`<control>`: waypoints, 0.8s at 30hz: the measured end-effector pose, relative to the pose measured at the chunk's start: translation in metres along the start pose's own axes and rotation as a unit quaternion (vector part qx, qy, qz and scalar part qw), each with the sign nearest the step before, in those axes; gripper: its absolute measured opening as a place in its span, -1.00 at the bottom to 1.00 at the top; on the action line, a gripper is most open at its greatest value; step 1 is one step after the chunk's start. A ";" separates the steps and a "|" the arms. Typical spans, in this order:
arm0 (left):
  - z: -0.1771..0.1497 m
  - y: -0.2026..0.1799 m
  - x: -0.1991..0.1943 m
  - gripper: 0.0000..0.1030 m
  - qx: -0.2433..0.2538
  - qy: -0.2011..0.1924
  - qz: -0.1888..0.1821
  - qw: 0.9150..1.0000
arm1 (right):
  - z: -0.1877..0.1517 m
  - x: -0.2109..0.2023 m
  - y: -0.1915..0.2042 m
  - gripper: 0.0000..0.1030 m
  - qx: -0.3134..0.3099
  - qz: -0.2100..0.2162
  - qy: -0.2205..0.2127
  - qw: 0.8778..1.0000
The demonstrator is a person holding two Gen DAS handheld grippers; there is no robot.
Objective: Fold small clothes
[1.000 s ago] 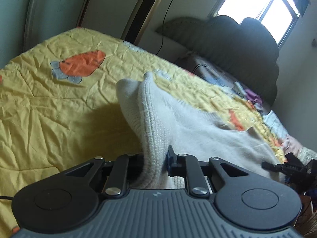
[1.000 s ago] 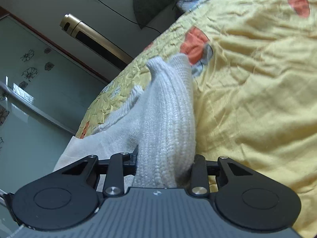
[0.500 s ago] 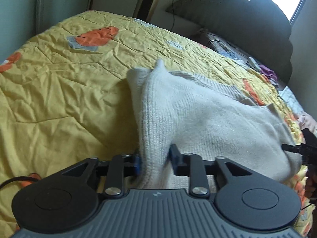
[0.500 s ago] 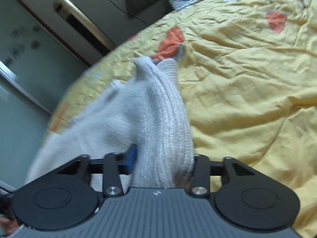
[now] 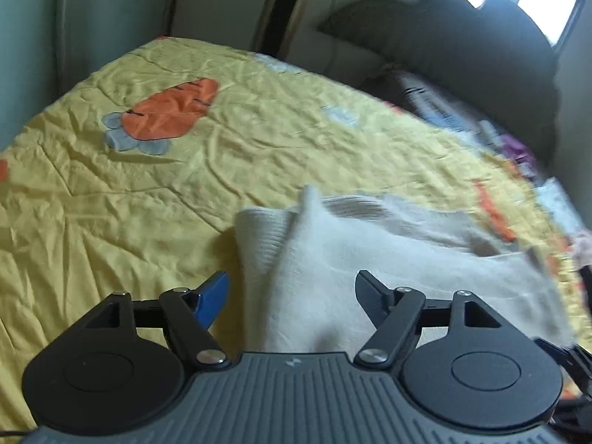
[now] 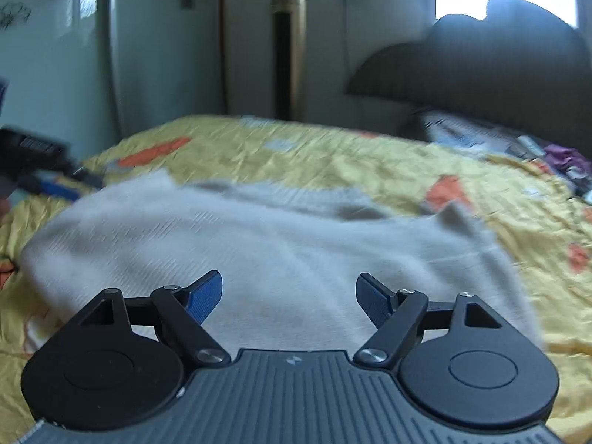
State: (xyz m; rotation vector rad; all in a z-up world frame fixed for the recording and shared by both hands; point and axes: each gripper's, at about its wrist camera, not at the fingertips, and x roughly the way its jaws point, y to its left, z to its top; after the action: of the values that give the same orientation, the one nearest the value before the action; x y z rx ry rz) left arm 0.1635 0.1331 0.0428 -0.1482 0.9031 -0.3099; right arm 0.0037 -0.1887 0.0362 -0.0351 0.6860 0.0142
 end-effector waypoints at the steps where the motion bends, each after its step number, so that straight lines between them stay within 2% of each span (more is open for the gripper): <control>1: 0.001 -0.001 0.013 0.46 0.016 0.004 0.030 0.999 | -0.001 0.009 0.005 0.59 0.007 0.008 0.011 1.000; 3: 0.001 0.002 0.033 0.47 0.025 0.018 0.062 0.998 | -0.005 0.031 0.009 0.68 0.021 0.030 0.061 0.997; 4: 0.001 0.009 0.038 0.47 0.014 0.023 0.056 0.998 | -0.009 0.036 0.014 0.67 0.014 0.021 0.075 0.997; 7: 0.007 0.015 0.036 0.44 0.000 0.015 0.027 1.000 | -0.008 0.025 0.043 0.66 -0.021 -0.014 0.058 0.998; 10: 0.015 0.017 0.042 0.45 -0.015 0.039 -0.014 0.999 | -0.003 0.012 0.070 0.67 -0.034 0.010 0.032 0.999; 13: 0.020 0.025 0.050 0.45 -0.047 0.074 -0.075 0.993 | -0.006 0.008 0.115 0.73 -0.084 0.036 0.018 0.996; 16: 0.024 0.031 0.055 0.45 -0.066 0.084 -0.104 0.989 | -0.015 0.006 0.152 0.75 -0.146 0.036 0.006 0.989; 21: 0.032 0.044 0.067 0.44 -0.091 0.097 -0.141 0.981 | -0.029 0.004 0.190 0.75 -0.229 0.023 -0.008 0.973; 24: 0.035 0.053 0.071 0.44 -0.110 0.096 -0.162 0.976 | -0.038 0.011 0.209 0.73 -0.275 -0.003 -0.012 0.961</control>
State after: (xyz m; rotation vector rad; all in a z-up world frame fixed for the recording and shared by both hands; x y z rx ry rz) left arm 0.2426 0.1597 -0.0025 -0.4801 1.1064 -0.5336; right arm -0.0171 0.0185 -0.0057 -0.5712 0.6403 0.1986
